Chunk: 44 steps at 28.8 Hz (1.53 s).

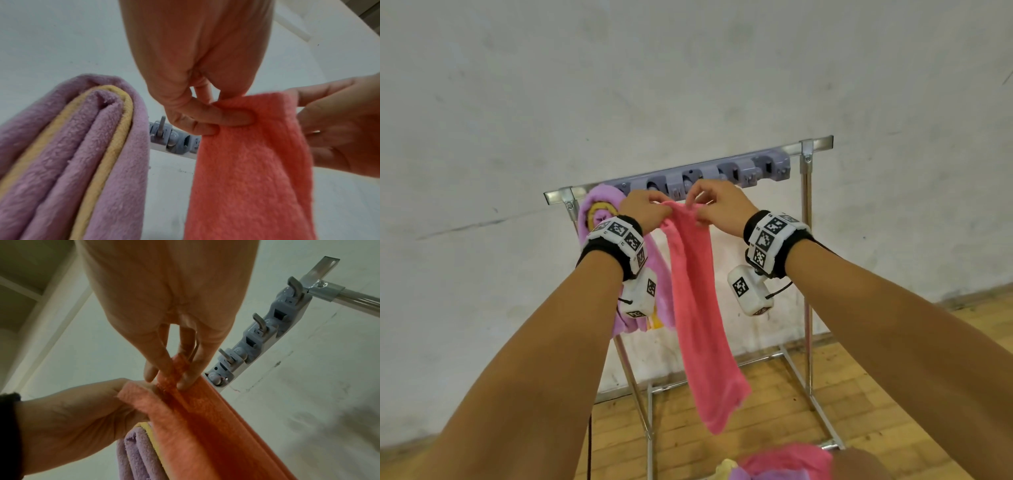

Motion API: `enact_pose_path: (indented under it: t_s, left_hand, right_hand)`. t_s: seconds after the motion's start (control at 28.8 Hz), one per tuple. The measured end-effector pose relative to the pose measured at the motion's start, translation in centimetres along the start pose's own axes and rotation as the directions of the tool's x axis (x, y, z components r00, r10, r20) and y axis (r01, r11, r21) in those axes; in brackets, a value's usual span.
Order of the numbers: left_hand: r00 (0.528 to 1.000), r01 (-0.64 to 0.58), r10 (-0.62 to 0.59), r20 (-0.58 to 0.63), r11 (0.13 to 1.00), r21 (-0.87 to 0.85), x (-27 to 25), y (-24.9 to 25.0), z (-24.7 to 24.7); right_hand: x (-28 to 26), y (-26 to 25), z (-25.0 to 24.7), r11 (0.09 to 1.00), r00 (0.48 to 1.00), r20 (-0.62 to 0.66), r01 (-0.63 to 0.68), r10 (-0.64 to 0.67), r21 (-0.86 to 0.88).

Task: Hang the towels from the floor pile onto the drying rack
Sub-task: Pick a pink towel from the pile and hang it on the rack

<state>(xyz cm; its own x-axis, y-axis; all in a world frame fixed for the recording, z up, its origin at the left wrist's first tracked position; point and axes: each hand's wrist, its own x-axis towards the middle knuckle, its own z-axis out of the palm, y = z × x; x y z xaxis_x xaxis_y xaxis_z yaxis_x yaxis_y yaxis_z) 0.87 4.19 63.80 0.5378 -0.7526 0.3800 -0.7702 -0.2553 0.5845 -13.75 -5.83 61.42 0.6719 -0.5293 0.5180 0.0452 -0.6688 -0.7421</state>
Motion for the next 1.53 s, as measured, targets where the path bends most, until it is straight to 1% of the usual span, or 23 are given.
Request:
enact_pose_path:
  t_s: [0.07, 0.17, 0.24, 0.28, 0.38, 0.45, 0.52, 0.59, 0.66, 0.76, 0.87, 0.9, 0.97, 1.01, 1.08, 1.11, 1.15, 1.18, 1.25, 1.32, 1.42, 1.53]
  left_hand:
    - [0.999, 0.039, -0.039, -0.002, 0.997, -0.062, 0.0, 0.0, 0.2]
    - [0.996, 0.085, -0.09, -0.03, 0.987, -0.136, 0.1, 0.2, 0.6]
    - [0.993, 0.106, -0.111, -0.044, 0.99, -0.098, 0.0, 0.2, 0.8]
    - [0.991, 0.116, -0.121, -0.051, 0.989, -0.092, 0.0, 0.2, 0.9]
    - [0.988, 0.14, -0.149, -0.044, 0.977, -0.162, 0.1, 0.1, 1.2]
    - [0.988, 0.14, -0.148, -0.041, 0.977, -0.163, 0.0, 0.2, 1.2]
    - [0.99, 0.13, -0.136, -0.023, 0.975, -0.181, -0.2, 0.4, 1.2]
    - [0.992, 0.119, -0.123, -0.021, 0.983, -0.143, -0.5, 0.4, 1.1]
    - [0.992, 0.125, -0.125, 0.008, 0.981, -0.145, -0.5, 0.3, 1.2]
    - [0.989, 0.144, -0.133, 0.064, 0.965, -0.22, -0.5, 0.5, 1.4]
    - [0.984, 0.173, -0.174, 0.025, 0.934, -0.312, -0.8, 0.7, 1.3]
    - [0.986, 0.164, -0.168, 0.013, 0.935, -0.315, -0.9, 0.7, 1.2]
    - [0.99, 0.141, -0.141, 0.027, 0.93, -0.339, -1.1, 0.7, 1.2]
    - [0.99, 0.142, -0.14, 0.033, 0.912, -0.385, -1.2, 0.7, 1.1]
    - [0.985, 0.167, -0.162, 0.058, 0.827, -0.537, -1.8, 0.6, 1.1]
    - [0.984, 0.171, -0.16, 0.071, 0.785, -0.595, -2.0, 0.5, 1.1]
    - [0.986, 0.166, -0.144, 0.086, 0.762, -0.626, -2.2, 0.4, 1.2]
    - [0.987, 0.159, -0.118, 0.106, 0.759, -0.631, -2.3, 0.4, 1.2]
    - [0.989, 0.137, -0.076, 0.128, 0.795, -0.59, -2.3, 0.3, 1.3]
    - [0.992, 0.117, -0.069, 0.107, 0.829, -0.547, -2.1, 0.3, 1.3]
    - [0.994, 0.102, -0.066, 0.084, 0.831, -0.547, -1.9, 0.4, 1.0]
    - [0.994, 0.093, -0.046, 0.1, 0.837, -0.539, -1.9, 1.0, 0.6]
  right_hand:
    - [0.1, -0.2, -0.1, 0.999, 0.998, 0.064, 0.021, -0.018, -0.048]
    - [-0.2, -0.7, 0.0, 0.994, 0.991, 0.132, 0.015, -0.001, -0.107]
    - [-0.6, -0.9, 0.2, 0.989, 0.985, 0.172, 0.001, 0.025, -0.147]
    - [-0.7, -0.9, 0.3, 0.981, 0.983, 0.184, 0.009, 0.028, -0.195]
    - [-0.8, -0.7, 0.5, 0.921, 0.987, 0.161, 0.08, -0.019, -0.38]
    - [-0.7, -0.5, 0.4, 0.917, 0.993, 0.107, 0.082, -0.043, -0.391]
    - [-0.5, 0.1, 0.1, 0.943, 0.997, 0.069, 0.05, -0.028, -0.328]
    - [-0.4, 0.4, 0.0, 0.971, 0.998, 0.059, 0.019, -0.005, -0.239]
    - [-0.2, 0.7, 0.0, 0.985, 0.999, 0.053, -0.001, 0.011, -0.174]
    - [0.1, 1.1, 0.1, 0.996, 0.999, 0.023, -0.044, 0.045, -0.076]
    - [0.3, 1.2, 0.3, 0.988, 0.995, -0.013, -0.094, 0.096, 0.123]
    - [0.3, 1.2, 0.4, 0.98, 0.994, -0.025, -0.098, 0.104, 0.171]
    - [0.4, 1.2, 0.6, 0.968, 0.993, -0.051, -0.096, 0.111, 0.231]
    - [0.4, 1.1, 0.7, 0.962, 0.992, -0.063, -0.093, 0.113, 0.258]
    - [0.5, 0.9, 0.9, 0.944, 0.989, -0.083, -0.09, 0.122, 0.319]
    - [0.6, 0.7, 0.9, 0.932, 0.987, -0.092, -0.093, 0.132, 0.35]
    - [0.7, 0.6, 1.0, 0.923, 0.985, -0.1, -0.096, 0.143, 0.373]
    - [0.7, 0.5, 1.0, 0.917, 0.983, -0.107, -0.098, 0.15, 0.386]
    - [0.8, 0.2, 1.0, 0.911, 0.982, -0.112, -0.095, 0.152, 0.402]
    - [0.8, 0.1, 0.8, 0.907, 0.983, -0.108, -0.092, 0.148, 0.411]
    - [0.8, 0.3, 0.4, 0.907, 0.984, -0.099, -0.092, 0.145, 0.411]
    - [0.8, 0.7, 0.0, 0.898, 0.982, -0.11, -0.091, 0.152, 0.431]
